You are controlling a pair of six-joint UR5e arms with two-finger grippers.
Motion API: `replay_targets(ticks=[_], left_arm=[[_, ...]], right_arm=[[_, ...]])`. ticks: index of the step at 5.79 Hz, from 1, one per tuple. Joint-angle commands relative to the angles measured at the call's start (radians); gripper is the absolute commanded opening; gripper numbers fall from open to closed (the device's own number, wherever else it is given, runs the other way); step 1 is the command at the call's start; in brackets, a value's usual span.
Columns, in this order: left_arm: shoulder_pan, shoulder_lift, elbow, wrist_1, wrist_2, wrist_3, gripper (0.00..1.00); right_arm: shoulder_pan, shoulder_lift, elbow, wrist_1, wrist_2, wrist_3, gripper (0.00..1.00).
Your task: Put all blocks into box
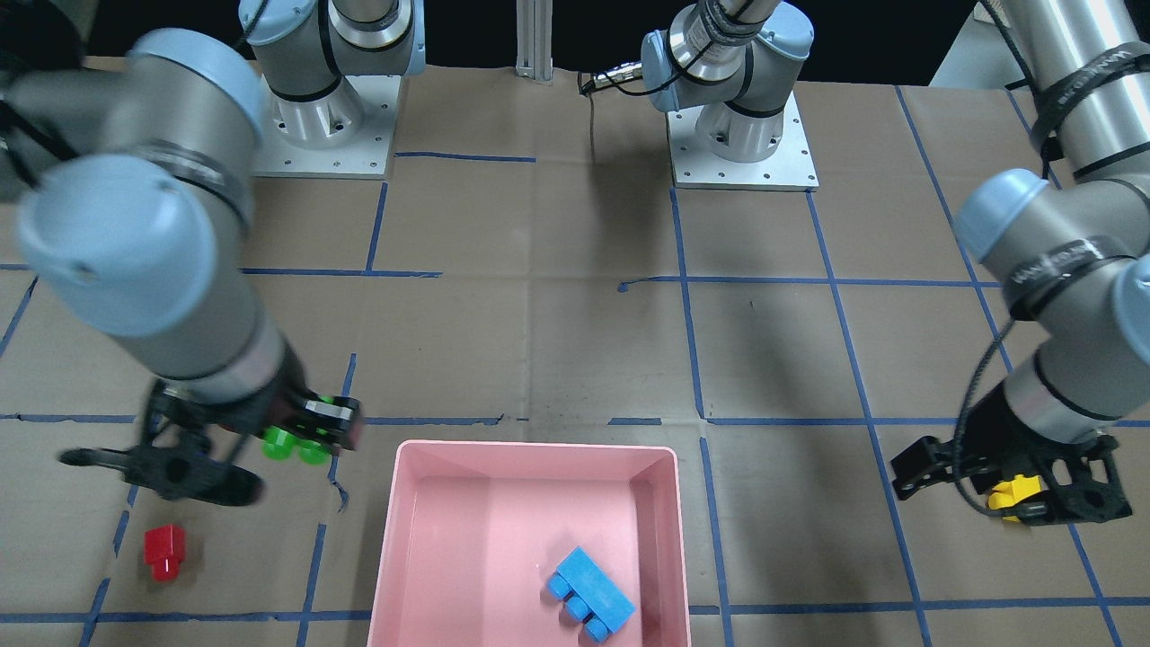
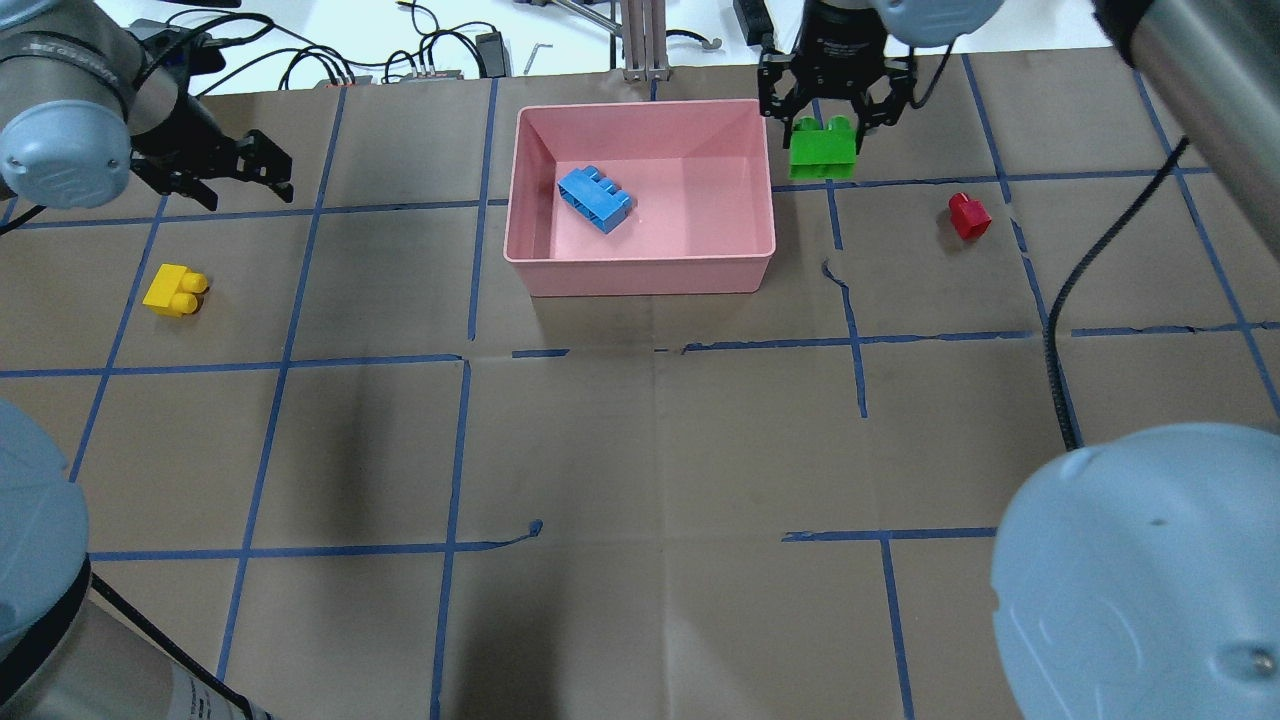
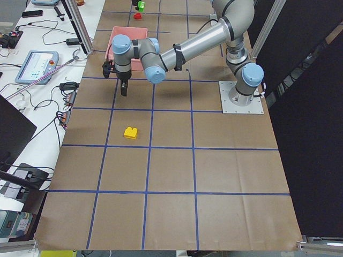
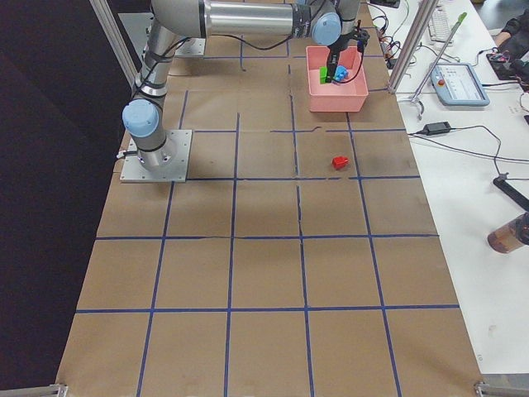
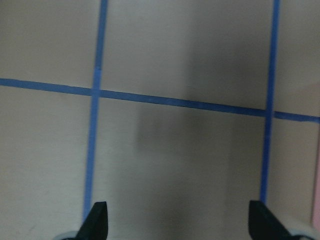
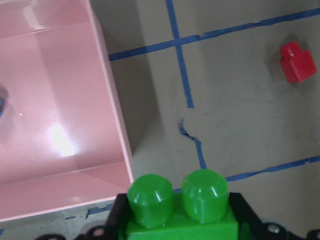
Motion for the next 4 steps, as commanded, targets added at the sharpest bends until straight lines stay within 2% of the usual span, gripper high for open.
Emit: replay_targets(ticks=[1,2,3,4], left_arm=[[0.171,-0.061,-0.034,0.087,0.036,0.340,0.99],[0.175,-0.143,-0.011,0.171,0.200,0.416,0.99],[0.177,-0.161,-0.007,0.178,0.187,0.419,0.99],[0.178,-0.179,0.006,0.177,0.155,0.420,0.99]], right_arm=[[0.076,0.172,-0.063,-0.118,0.003,0.056,0.48],[0.078,0.212,-0.062,-0.146,0.003,0.049,0.54],[0.078,0.220,-0.047,-0.166,0.000,0.043,0.87],[0.076,0.211,-0.025,-0.207,0.002,0.053,0.99]])
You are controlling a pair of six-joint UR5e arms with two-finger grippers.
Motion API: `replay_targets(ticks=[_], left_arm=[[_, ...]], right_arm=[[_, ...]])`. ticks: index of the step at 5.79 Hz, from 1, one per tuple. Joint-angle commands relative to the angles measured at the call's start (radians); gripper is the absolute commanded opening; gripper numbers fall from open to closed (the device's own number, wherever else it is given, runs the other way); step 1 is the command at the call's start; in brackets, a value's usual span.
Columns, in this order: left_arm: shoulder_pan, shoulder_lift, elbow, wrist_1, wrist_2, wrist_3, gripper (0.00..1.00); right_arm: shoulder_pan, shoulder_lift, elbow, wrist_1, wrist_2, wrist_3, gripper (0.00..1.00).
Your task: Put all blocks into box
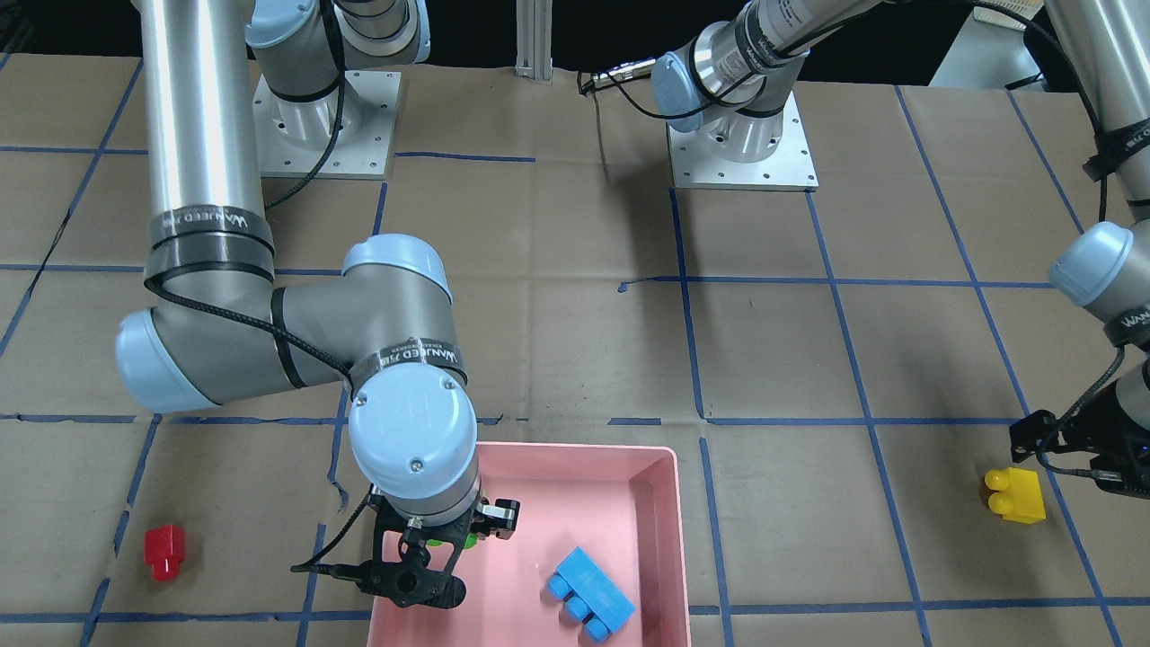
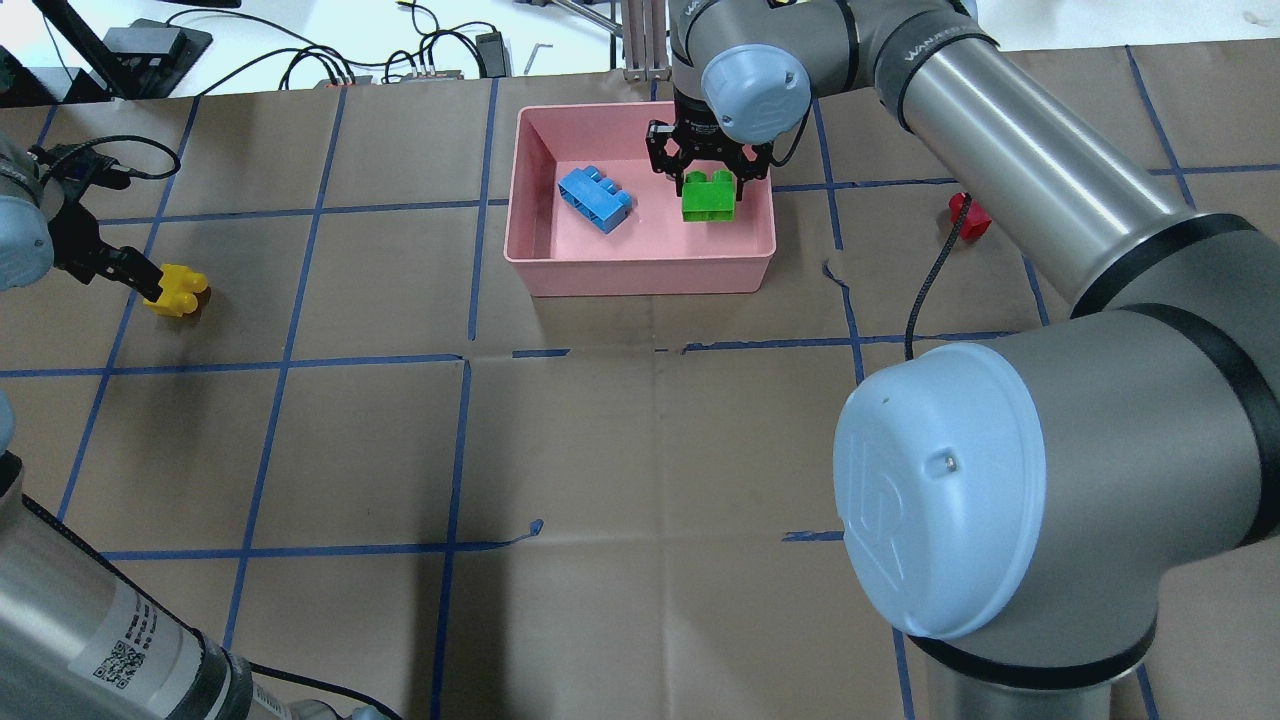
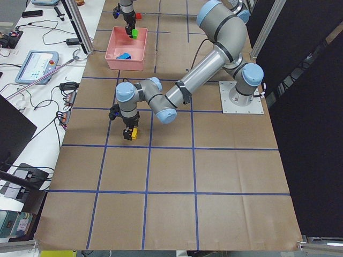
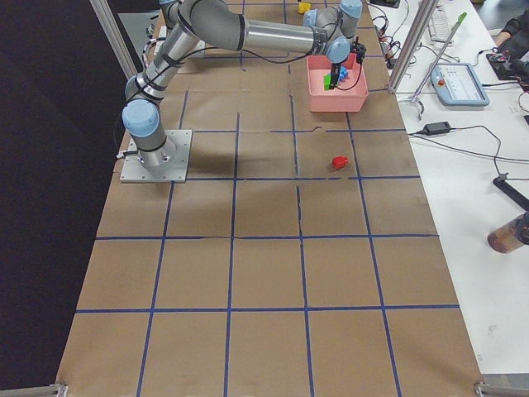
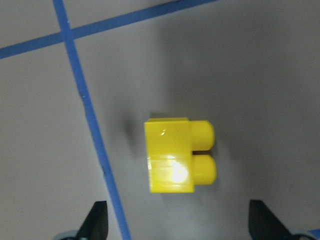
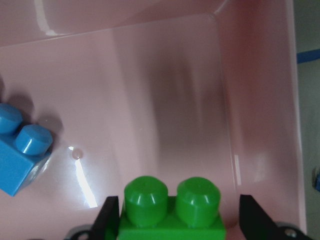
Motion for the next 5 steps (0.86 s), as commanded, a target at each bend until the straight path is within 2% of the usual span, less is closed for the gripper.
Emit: replay_targets(ticks=[1,2,3,5], left_arm=[[0.001,-0.024,0.030,-0.010,-0.019,0.006,0.99],[0.003,-0.022,0.034,-0.032,-0.098,-0.005,0.99],[0.000,-0.021,0.031,-0.074,-0.111,-0.032,0.99],[0.000,-0.050,0.034,-0.078,-0.114,-0.054,0.99]], right_arm=[[-0.001,-0.019,0.023,-0.033,-0.001,0.009,1.00],[-0.001,-0.057,0.019,-0.035,-0.001,0.009,1.00],[-0.002,-0.127,0.017,-0.019,-0.003,0.001,1.00],[-0.063,-0.214,0.019,0.130,-0.003,-0.037,1.00]])
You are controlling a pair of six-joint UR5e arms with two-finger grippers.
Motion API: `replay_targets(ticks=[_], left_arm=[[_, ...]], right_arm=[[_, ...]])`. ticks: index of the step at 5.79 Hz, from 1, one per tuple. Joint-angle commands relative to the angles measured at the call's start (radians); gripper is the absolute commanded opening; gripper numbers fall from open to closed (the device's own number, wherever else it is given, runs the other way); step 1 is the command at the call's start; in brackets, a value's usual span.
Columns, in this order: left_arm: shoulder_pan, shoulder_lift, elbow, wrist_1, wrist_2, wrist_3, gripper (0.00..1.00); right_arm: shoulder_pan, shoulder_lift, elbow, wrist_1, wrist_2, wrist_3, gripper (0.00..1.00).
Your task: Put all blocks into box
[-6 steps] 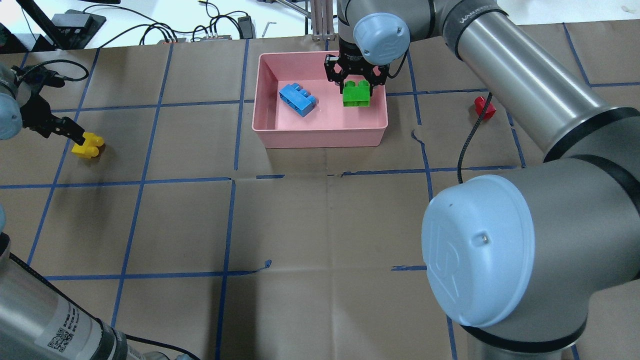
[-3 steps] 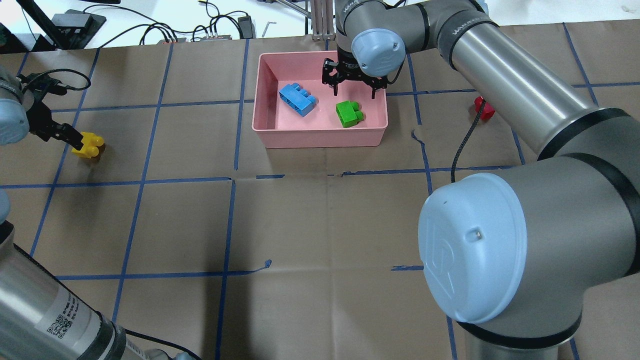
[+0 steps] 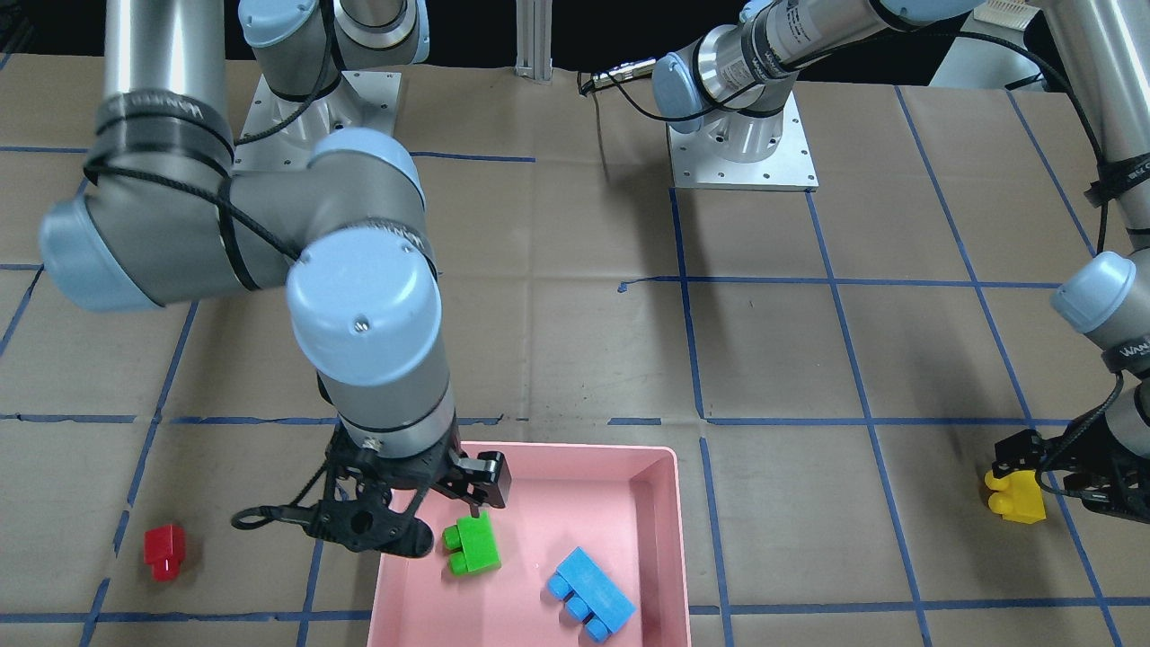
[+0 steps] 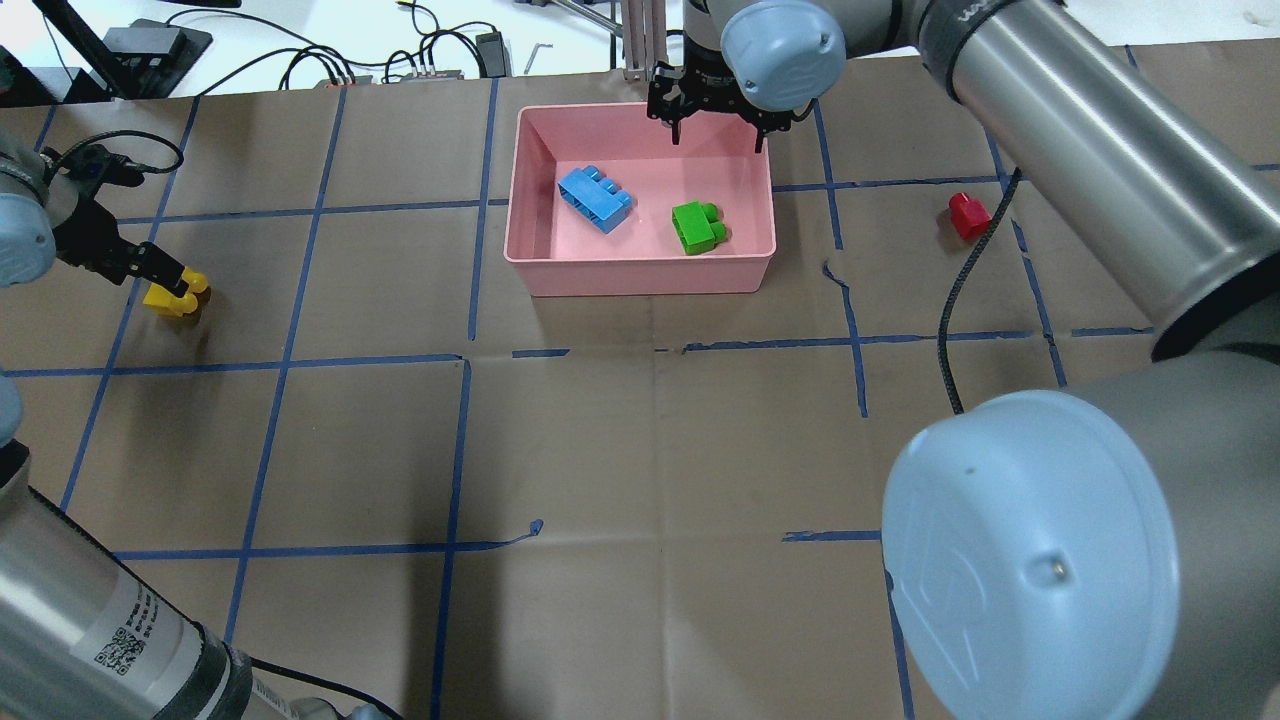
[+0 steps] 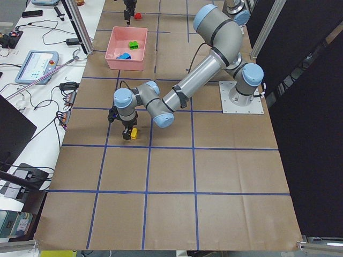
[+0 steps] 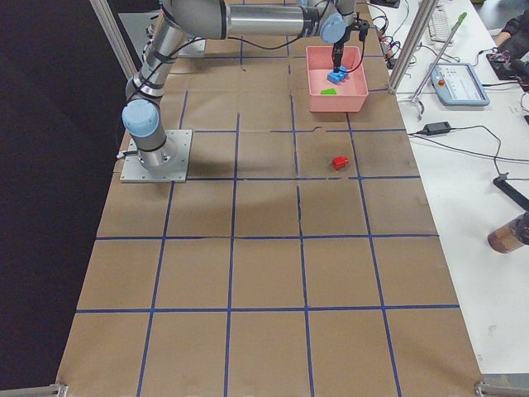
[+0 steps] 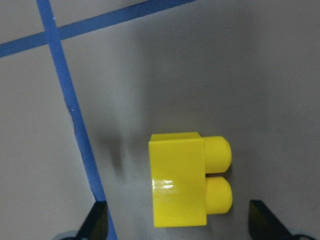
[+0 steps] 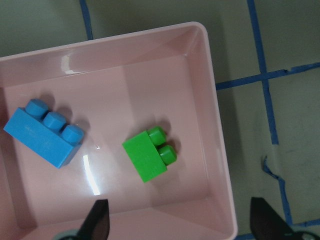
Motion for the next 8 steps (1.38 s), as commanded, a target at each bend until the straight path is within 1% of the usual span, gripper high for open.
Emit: replay_targets(ticks=[1,2,3,4,5,6,7,8], left_arm=[[0.000,-0.021,0.002,0.004,0.005,-0.006,0.99],[0.000,-0.030,0.001,0.008,-0.001,-0.006,0.99],[0.000,-0.047,0.002,0.011,-0.001,-0.009,0.99],[-0.002,-0.049,0.002,0.013,-0.003,-0.015,0.98],[-0.003,-0.049,0.002,0.013,-0.005,-0.017,0.94],[-0.005,-0.047,0.002,0.013,-0.005,-0.018,0.83],[-0.006,-0.047,0.002,0.013,-0.005,-0.024,0.70],[-0.008,-0.044,0.002,0.013,-0.006,-0.024,0.58]], right_arm=[[-0.120,-0.052,0.007,0.107,0.011,-0.144,1.00],[-0.209,-0.054,0.010,0.129,0.027,-0.296,1.00],[-0.284,-0.046,0.015,0.126,0.026,-0.425,1.00],[-0.341,-0.020,0.016,0.111,0.032,-0.598,1.00],[-0.378,0.056,0.015,0.076,0.034,-0.774,1.00],[-0.400,0.119,0.016,-0.052,0.032,-0.867,1.00],[-0.400,0.176,0.013,-0.096,0.035,-1.004,1.00],[-0.400,0.211,0.018,-0.146,0.032,-1.077,1.00]])
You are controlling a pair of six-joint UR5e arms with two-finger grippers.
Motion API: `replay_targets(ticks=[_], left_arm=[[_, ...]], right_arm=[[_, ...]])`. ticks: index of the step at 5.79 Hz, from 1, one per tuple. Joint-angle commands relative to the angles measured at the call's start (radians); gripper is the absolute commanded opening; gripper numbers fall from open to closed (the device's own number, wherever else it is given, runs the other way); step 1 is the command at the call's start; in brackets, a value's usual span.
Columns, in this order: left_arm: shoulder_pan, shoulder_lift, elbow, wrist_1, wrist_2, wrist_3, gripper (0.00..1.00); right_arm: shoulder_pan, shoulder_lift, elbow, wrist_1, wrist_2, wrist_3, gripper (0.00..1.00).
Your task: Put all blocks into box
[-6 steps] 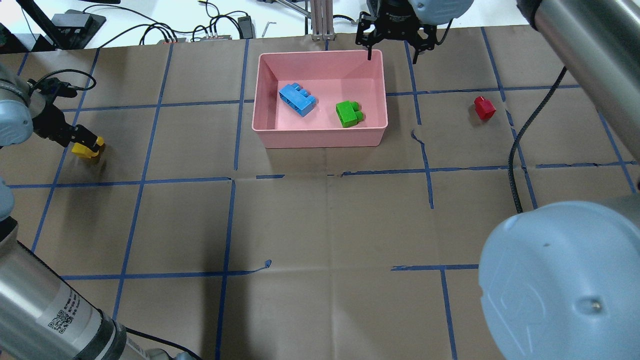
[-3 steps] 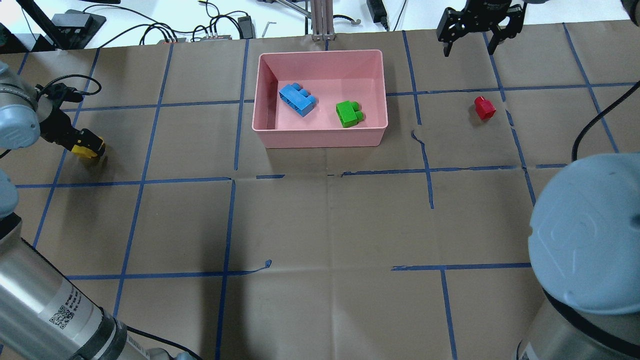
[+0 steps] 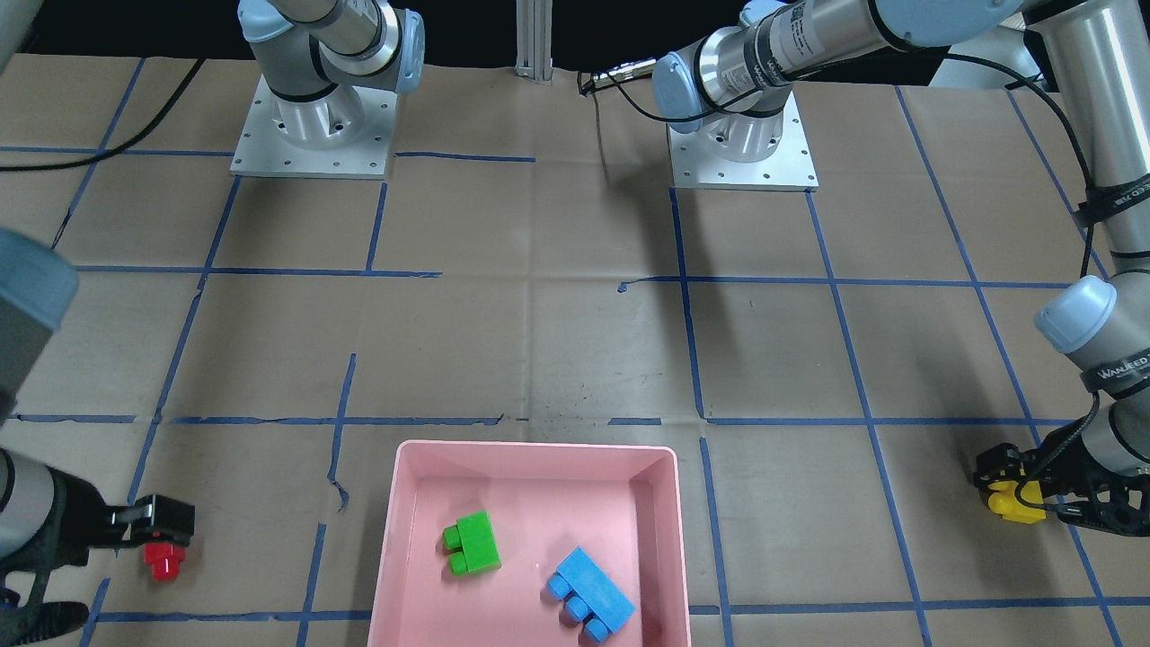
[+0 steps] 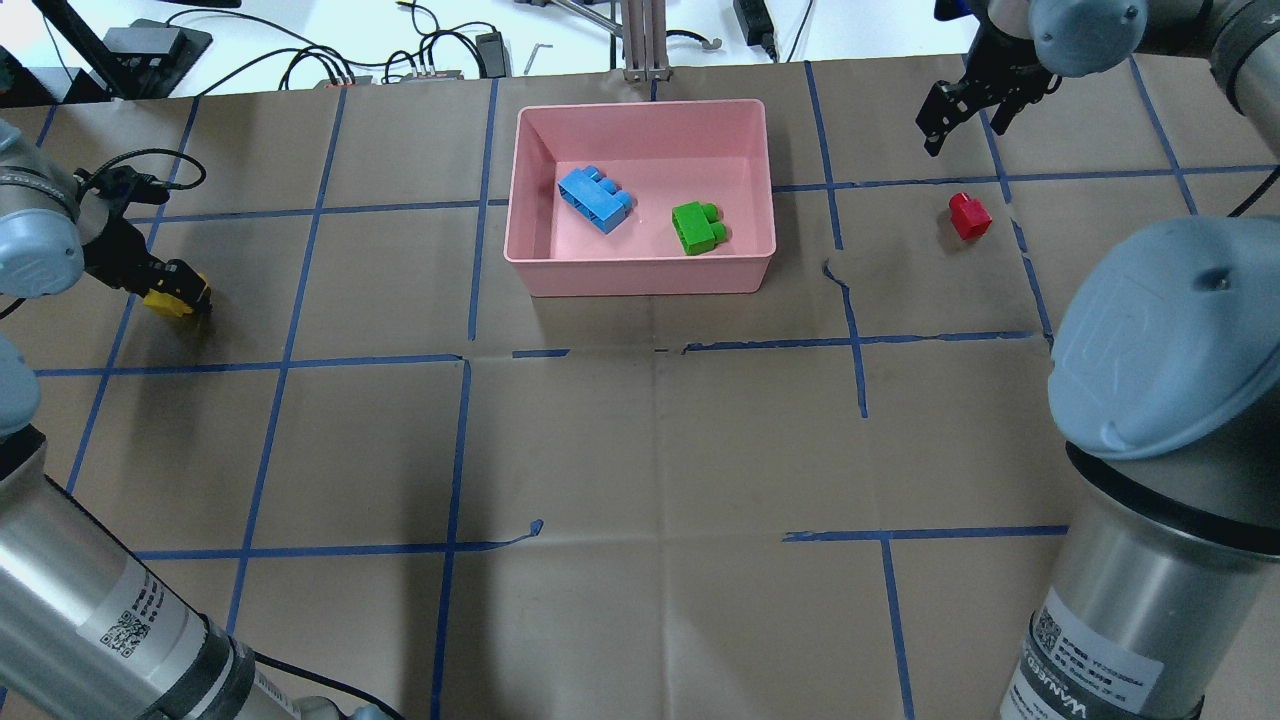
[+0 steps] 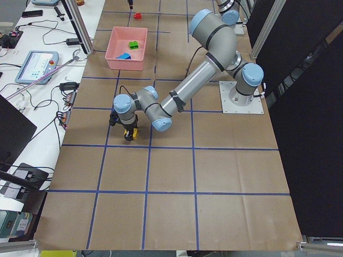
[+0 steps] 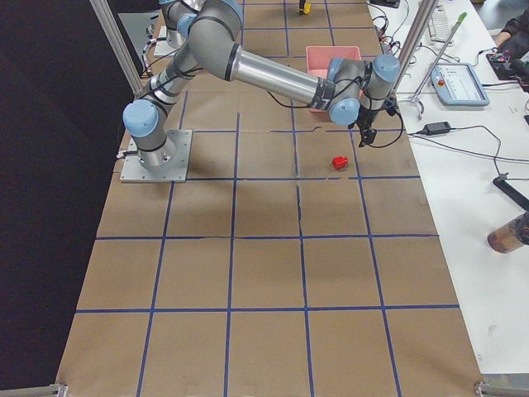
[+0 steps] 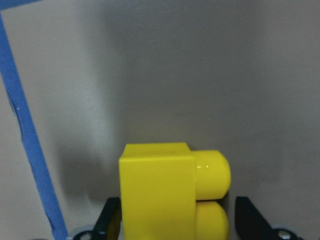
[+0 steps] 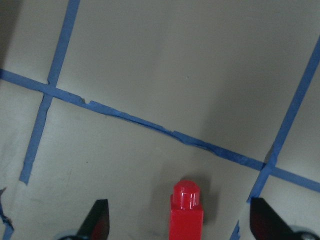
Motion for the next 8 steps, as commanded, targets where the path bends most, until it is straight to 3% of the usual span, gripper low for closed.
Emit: replay_targets(ticks=[1,2,3,4,6,8], left_arm=[[-0.005,0.005,0.000,0.000,-0.001,-0.001,0.37],[-0.012,0.016,0.002,0.000,-0.001,-0.024,0.15],[-0.046,0.058,0.002,-0.005,-0.098,-0.163,0.07],[-0.092,0.100,0.002,-0.015,-0.152,-0.339,0.06],[-0.300,0.160,0.036,-0.014,-0.171,-0.729,0.06],[-0.530,0.145,0.160,-0.005,-0.176,-1.151,0.08]], right_arm=[[-0.013,0.061,0.004,-0.058,-0.003,-0.136,1.00],[-0.033,0.076,0.012,-0.053,-0.011,-0.144,1.00],[-0.036,0.078,0.042,-0.053,-0.015,-0.097,1.00],[-0.036,0.076,0.070,-0.053,-0.017,-0.070,1.00],[-0.038,0.070,0.070,-0.047,-0.017,-0.028,0.97],[-0.038,0.055,0.072,-0.041,-0.018,-0.011,0.68]])
